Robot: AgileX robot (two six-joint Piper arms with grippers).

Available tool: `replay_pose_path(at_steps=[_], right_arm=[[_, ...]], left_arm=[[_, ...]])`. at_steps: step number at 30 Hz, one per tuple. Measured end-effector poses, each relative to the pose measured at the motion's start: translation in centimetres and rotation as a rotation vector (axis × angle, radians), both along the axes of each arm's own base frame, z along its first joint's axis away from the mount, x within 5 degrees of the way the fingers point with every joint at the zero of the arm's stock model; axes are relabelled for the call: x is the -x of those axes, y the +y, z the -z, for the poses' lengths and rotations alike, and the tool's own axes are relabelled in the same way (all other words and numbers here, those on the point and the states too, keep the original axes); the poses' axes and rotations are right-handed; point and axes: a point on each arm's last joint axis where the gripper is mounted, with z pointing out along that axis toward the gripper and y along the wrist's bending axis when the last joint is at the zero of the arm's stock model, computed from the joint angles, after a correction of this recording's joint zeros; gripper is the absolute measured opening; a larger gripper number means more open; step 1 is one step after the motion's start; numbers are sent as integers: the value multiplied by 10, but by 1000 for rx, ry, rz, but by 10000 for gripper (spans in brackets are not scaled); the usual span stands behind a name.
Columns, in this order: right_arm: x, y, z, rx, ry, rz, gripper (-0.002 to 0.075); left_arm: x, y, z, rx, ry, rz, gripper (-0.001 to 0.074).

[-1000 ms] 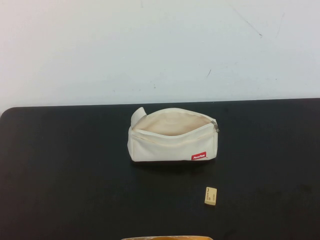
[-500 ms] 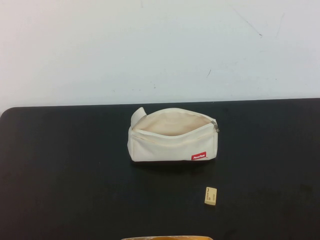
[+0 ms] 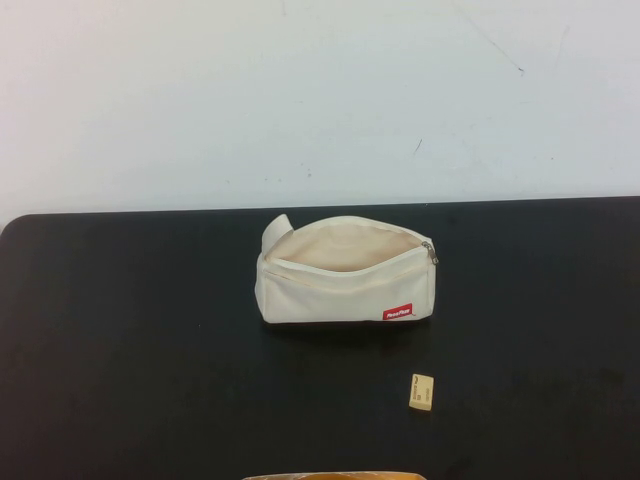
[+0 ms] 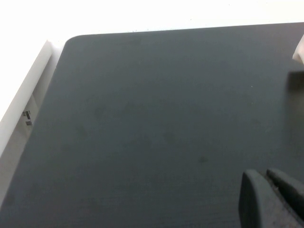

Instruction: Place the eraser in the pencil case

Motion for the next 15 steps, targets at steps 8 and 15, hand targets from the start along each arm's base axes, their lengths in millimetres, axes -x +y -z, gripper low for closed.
replay_pose_path(at_steps=[8,15], right_arm=[[-77,24,48,-95,657,-326,-1],[-142,61,87,-259,779,-713,-1]], left_arm=[[0,0,0,0,0,0,-1],[0,0,0,-2,0,1,-1]])
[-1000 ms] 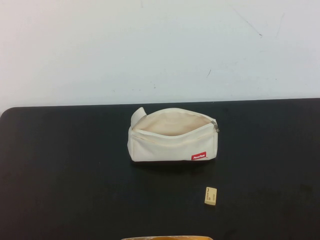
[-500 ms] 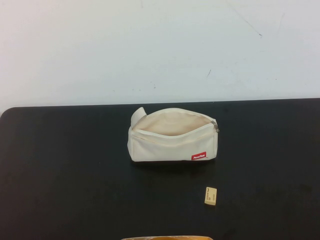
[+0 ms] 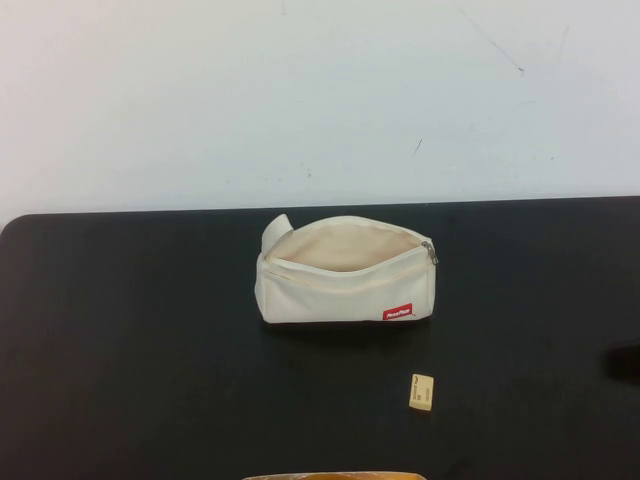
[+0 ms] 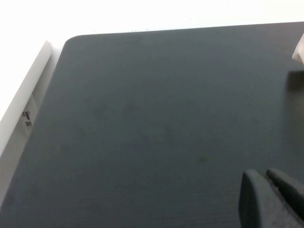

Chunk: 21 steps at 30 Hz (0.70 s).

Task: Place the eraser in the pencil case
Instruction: Pick up the eraser from the table

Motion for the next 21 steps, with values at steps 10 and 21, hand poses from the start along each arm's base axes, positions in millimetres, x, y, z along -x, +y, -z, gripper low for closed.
replay_pose_path(at_steps=[10,21], right_arm=[[-31,100,48,128,-39,-253,-1],[-70,156,59,343,-40,-498,87]], left_arm=[[0,0,0,0,0,0,-1],[0,0,0,0,0,0,-1]])
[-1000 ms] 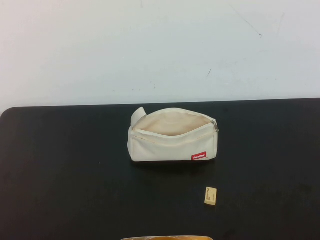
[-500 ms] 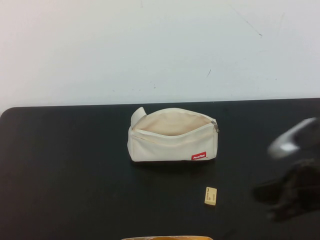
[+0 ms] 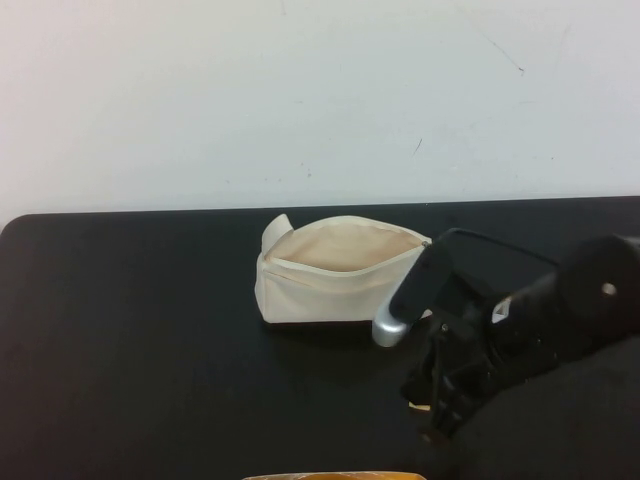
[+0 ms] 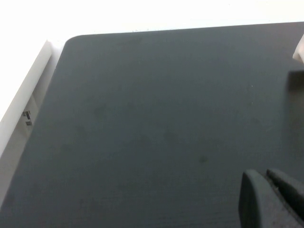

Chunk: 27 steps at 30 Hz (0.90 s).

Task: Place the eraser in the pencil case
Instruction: Pick up the eraser from the table

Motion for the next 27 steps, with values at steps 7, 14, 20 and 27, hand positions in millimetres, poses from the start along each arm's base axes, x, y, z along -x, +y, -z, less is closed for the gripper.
replay_pose_path(at_steps=[7,14,20,27], right_arm=[[-16,-5,2,146,112,210,500],[-28,-1,19,97,181,423,594],[-43,9,40,96,218,486,599],[-55,16,62,122,240,505,588]], left_arm=[[0,0,0,0,0,0,-1],[0,0,0,0,0,0,-1],[0,0,0,-2,0,1,-1],[0,0,0,-4,0,1,-1]])
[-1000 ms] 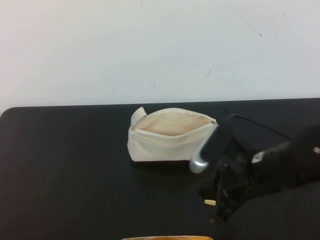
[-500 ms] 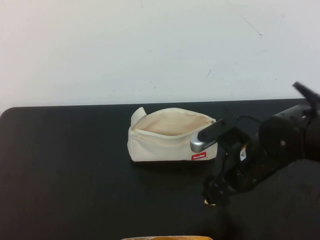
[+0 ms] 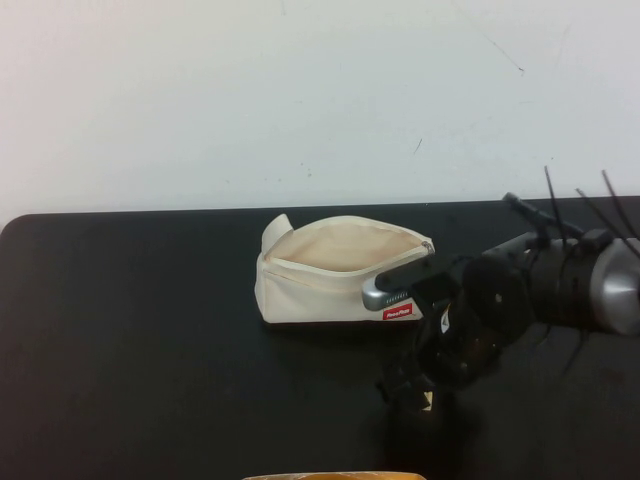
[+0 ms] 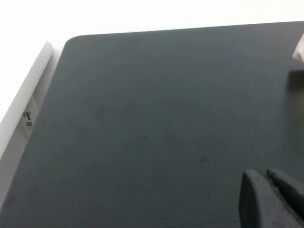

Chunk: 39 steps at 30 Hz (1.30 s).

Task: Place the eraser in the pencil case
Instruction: Pick up the eraser from the table, then place the eraser on the pencil case

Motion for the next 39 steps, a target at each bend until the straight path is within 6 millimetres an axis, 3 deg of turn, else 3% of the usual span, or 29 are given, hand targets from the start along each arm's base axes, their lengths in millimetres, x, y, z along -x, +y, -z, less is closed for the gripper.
replay_pose_path(at_steps=[5,12,16,20,22,25,30,32,36,38,39], right_arm=[[-3,-1,6,43,-4,-29,495],[0,-6,7,115,17,-97,200],[1,-7,3,150,58,-131,202],[3,-8,-13,221,168,-159,202],[2,-7,-32,242,200,-180,201],[-3,1,-76,182,171,-191,201],[-11,16,-155,-9,-41,-237,201],[-19,20,-172,-54,-159,-244,201],[-31,26,-180,-101,-289,-227,201],[-37,29,-170,-96,-286,-226,213],[-43,33,-155,-81,-261,-227,275]], left_arm=[[0,0,0,1,0,0,-1],[0,0,0,1,0,0,-1],[0,0,0,1,0,0,-1],[0,0,0,1,0,0,-1],[0,0,0,1,0,0,-1],[0,0,0,1,0,0,-1],[0,0,0,1,0,0,-1],[0,0,0,1,0,0,-1],[0,0,0,-1,0,1,-1],[0,0,0,-1,0,1,-1],[0,0,0,-1,0,1,-1]])
